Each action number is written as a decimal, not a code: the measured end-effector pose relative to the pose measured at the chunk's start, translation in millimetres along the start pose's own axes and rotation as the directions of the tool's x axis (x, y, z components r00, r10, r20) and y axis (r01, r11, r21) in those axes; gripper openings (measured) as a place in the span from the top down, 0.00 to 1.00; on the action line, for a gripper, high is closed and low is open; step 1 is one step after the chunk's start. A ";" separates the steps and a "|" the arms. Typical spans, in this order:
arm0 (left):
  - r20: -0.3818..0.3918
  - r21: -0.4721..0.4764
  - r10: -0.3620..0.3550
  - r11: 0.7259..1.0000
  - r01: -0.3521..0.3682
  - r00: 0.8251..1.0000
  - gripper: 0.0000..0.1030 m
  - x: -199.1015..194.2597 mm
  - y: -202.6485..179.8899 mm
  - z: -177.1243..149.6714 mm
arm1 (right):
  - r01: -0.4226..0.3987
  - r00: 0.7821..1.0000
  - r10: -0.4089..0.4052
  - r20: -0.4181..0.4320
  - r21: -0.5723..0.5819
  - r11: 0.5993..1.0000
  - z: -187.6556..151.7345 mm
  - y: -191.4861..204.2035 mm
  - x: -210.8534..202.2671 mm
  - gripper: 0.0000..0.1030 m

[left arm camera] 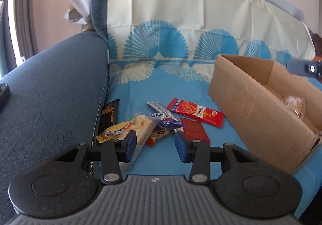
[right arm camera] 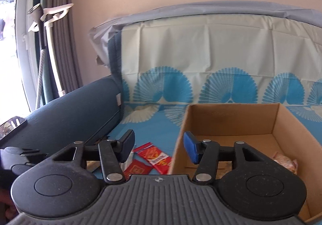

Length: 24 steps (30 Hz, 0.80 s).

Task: Organize snacks
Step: 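Move both empty tools back to the snack pile, then grasp the white rice-cake bar with green label using the left tool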

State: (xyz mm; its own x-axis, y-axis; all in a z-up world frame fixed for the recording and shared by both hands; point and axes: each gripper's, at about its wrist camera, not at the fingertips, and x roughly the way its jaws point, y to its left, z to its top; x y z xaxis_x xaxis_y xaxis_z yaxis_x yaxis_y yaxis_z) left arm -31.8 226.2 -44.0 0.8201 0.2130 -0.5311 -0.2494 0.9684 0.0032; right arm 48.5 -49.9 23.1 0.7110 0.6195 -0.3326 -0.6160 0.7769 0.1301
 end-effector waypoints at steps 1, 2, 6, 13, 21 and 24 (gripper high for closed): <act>0.002 -0.031 0.008 1.000 -0.008 1.000 0.54 -0.8 5.4 -0.2 | -0.022 1.000 0.022 -0.006 -0.009 1.000 -1.2 8.2 2.3 0.53; 0.001 -0.053 0.015 0.998 -0.015 1.000 0.54 -1.2 9.8 -0.6 | -0.041 0.999 0.041 -0.010 -0.017 0.999 -2.2 15.2 4.4 0.54; 0.002 -0.098 0.022 0.995 -0.022 1.000 0.54 -3.7 18.5 2.8 | -0.096 0.995 0.094 -0.038 -0.046 0.994 -8.3 40.8 11.9 0.56; -0.028 -0.074 0.038 0.996 -0.040 0.999 0.53 1.3 12.1 5.4 | -0.153 0.985 0.144 -0.098 -0.097 0.983 -24.4 72.3 28.6 0.56; -0.040 -0.108 0.087 0.990 -0.090 0.995 0.53 10.9 15.4 6.8 | -0.136 0.976 0.113 -0.186 -0.119 0.983 -46.8 79.9 58.2 0.56; -0.040 -0.086 0.112 0.990 -0.115 0.993 0.52 15.6 11.5 8.2 | -0.099 0.975 0.073 -0.212 -0.115 0.988 -55.2 77.6 75.0 0.56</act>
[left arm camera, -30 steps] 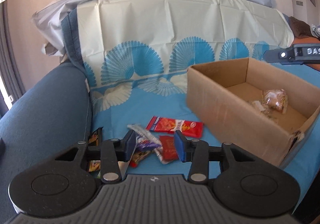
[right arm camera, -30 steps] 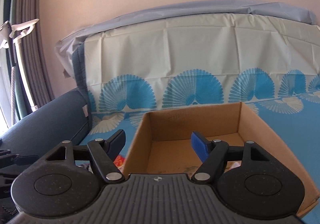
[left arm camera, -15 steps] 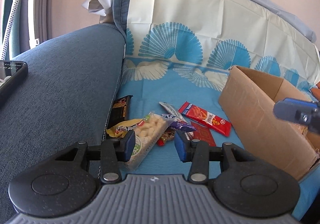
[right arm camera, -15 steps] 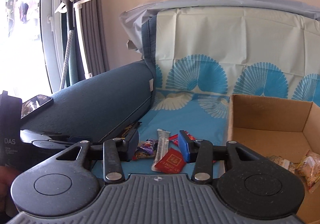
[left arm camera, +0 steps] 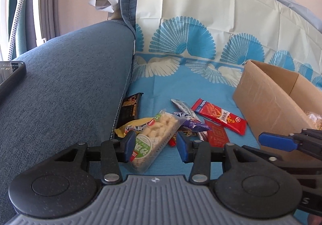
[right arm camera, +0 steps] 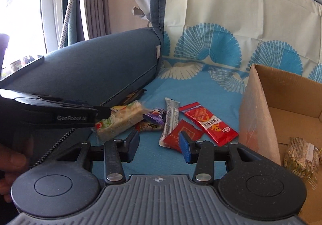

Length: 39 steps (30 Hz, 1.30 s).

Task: Organize snacks
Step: 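Grasp the white rice-cake bar with green label using the left tool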

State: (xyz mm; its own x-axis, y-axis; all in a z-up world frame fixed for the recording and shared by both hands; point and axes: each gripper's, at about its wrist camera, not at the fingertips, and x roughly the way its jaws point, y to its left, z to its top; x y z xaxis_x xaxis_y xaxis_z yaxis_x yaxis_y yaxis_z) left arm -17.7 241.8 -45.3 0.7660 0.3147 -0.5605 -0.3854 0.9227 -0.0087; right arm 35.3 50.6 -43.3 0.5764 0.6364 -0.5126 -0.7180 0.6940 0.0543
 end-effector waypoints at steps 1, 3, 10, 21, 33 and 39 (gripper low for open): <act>-0.003 0.000 0.005 1.000 -0.005 1.000 0.52 2.5 -0.2 0.4 | 0.008 1.000 -0.007 -0.011 0.009 1.000 -1.2 -1.3 7.4 0.56; -0.012 0.002 0.012 1.000 -0.012 1.000 0.52 7.8 -0.9 0.9 | 0.015 1.000 -0.015 -0.028 0.025 1.000 -2.1 -3.3 21.7 0.55; -0.053 0.054 0.054 0.997 -0.051 0.997 0.39 34.0 -11.3 1.1 | 0.083 0.994 -0.074 -0.081 0.105 0.991 -3.6 -20.3 71.0 0.44; -0.116 0.156 0.147 0.979 -0.128 0.982 0.24 75.5 -26.7 -4.6 | 0.103 0.983 -0.065 -0.175 0.221 0.970 -2.4 -49.6 111.4 0.34; -0.157 0.135 0.187 0.977 -0.166 0.970 0.40 88.4 -21.1 -10.4 | 0.096 0.982 -0.077 -0.171 0.105 0.990 -1.8 -36.1 96.6 0.99; -0.120 0.033 0.137 0.990 -0.133 0.983 0.64 65.8 -8.6 -2.9 | 0.073 0.981 -0.063 -0.185 0.044 0.996 -8.3 -22.5 70.8 0.99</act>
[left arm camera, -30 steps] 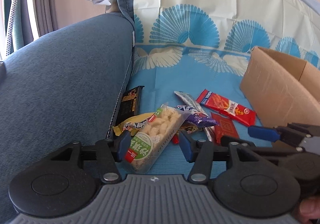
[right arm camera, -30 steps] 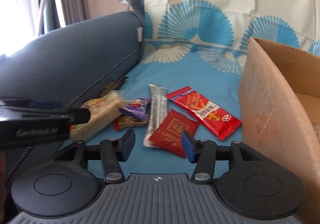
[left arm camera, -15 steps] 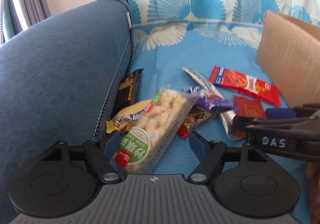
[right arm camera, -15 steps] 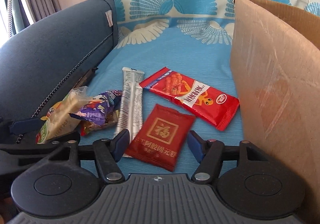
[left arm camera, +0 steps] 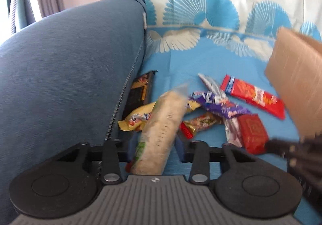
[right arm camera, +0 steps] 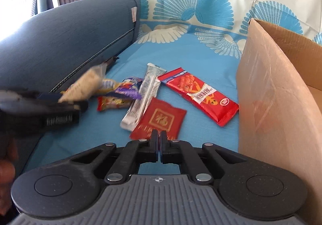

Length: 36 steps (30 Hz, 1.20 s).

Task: Organize snacks
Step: 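Grasp the white rice-cake bar with green label using the left tool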

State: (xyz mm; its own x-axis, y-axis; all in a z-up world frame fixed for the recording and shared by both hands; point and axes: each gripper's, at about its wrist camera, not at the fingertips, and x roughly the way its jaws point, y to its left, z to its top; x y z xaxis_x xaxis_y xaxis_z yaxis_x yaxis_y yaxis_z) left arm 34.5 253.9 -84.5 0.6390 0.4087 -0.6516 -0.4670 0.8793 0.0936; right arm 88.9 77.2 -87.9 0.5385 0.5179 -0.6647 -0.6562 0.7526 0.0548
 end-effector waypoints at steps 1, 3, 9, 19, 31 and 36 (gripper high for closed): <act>0.001 -0.018 -0.018 1.000 0.018 1.000 0.67 -3.9 3.3 0.4 | 0.003 1.000 -0.003 0.002 -0.011 1.000 -2.4 2.3 -4.2 0.99; -0.004 -0.048 -0.056 0.997 0.055 0.998 0.68 -13.3 8.7 0.9 | -0.001 1.000 0.001 0.012 -0.016 1.000 -5.8 5.3 -11.9 0.99; -0.036 -0.159 -0.188 0.971 0.181 0.981 0.74 -40.6 25.8 -2.0 | 0.007 0.997 -0.004 0.071 -0.042 0.999 -8.3 12.2 -22.9 0.89; -0.117 -0.164 -0.203 0.969 0.182 0.972 0.42 -34.3 20.3 -4.1 | 0.029 0.998 -0.031 0.053 0.048 0.998 8.2 -5.2 16.3 0.37; -0.178 -0.166 -0.184 0.974 0.155 0.967 0.40 -10.8 18.9 -5.2 | 0.011 1.000 -0.013 0.021 0.064 0.998 6.5 -8.1 38.7 0.56; -0.187 -0.170 -0.179 0.974 0.148 0.966 0.51 -9.6 19.4 -5.6 | 0.028 0.999 -0.029 0.037 0.026 0.999 3.6 -3.9 25.9 0.58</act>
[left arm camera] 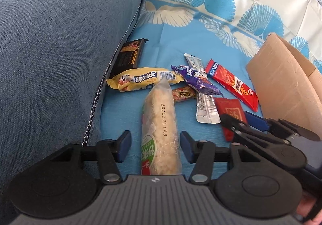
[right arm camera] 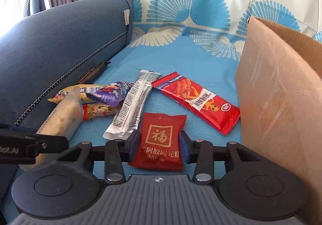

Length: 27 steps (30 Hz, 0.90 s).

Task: Organize snacks

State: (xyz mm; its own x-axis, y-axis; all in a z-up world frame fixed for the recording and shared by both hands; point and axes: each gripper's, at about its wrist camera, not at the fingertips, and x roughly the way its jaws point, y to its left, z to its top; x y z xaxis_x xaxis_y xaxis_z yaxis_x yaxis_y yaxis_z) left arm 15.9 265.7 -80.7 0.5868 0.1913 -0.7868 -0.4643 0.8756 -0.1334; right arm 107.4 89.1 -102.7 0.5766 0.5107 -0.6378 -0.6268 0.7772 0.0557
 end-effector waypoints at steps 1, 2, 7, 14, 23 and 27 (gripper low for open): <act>0.000 0.000 0.000 1.000 0.000 1.000 0.59 -0.2 0.1 -0.2 | -0.001 1.000 0.001 -0.001 -0.012 1.000 -0.6 1.3 -5.5 0.58; 0.001 0.001 0.004 1.000 -0.004 1.000 0.63 -0.8 -0.5 -0.6 | -0.005 1.000 0.005 -0.004 -0.029 1.000 -0.9 3.1 -11.4 0.58; 0.011 -0.008 -0.003 1.000 0.003 1.000 0.71 -5.3 0.5 -1.7 | -0.040 0.999 0.037 -0.027 -0.105 0.994 -0.4 11.6 -48.7 0.58; 0.028 -0.031 -0.126 0.991 0.127 0.992 0.71 -20.2 7.0 -5.2 | -0.115 0.991 0.106 -0.077 -0.131 0.985 0.1 19.0 -106.1 0.58; -0.123 -0.125 -0.337 0.938 0.323 0.933 0.71 -21.6 12.5 -15.8 | -0.148 0.985 0.117 -0.128 -0.264 0.953 -50.4 42.4 -126.8 0.58; -0.122 -0.159 -0.235 0.964 0.215 0.964 0.48 -19.3 12.7 -17.5 | -0.146 0.981 0.108 -0.164 -0.236 0.961 -58.2 43.6 -109.0 0.56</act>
State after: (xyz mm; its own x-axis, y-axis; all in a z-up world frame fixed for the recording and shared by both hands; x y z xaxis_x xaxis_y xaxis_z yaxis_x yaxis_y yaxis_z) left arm -13.0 265.4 -77.7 0.5944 -0.0750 -0.8007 -0.4267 0.8145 -0.3931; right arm -13.4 46.0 -75.5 0.4115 0.5248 -0.7452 -0.8099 0.5855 -0.0350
